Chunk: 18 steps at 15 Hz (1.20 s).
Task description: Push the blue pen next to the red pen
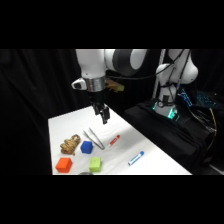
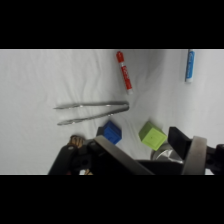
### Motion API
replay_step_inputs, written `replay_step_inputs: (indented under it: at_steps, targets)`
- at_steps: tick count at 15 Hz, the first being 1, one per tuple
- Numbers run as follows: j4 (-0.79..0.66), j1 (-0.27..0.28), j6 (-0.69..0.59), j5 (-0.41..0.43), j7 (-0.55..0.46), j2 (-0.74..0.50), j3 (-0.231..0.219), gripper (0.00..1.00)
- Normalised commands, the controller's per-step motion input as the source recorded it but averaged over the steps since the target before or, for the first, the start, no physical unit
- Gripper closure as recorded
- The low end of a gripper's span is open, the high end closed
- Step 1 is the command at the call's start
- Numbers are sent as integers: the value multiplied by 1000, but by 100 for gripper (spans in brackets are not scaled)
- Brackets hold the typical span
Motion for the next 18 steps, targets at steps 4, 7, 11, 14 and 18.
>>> replay_step_inputs:
  at_steps: [4, 7, 11, 14, 18]
  targets:
    - [-80, 39, 48, -51, 104, -46, 56, 0]
    - [-271, 150, 185, -65, 258, -137, 132, 0]
    - [-354, 181, 321, -26, 318, -135, 146, 0]
    - [-367, 157, 464, 29, 280, -84, 123, 0]
    - [-312, 98, 554, 107, 134, 3, 89, 0]
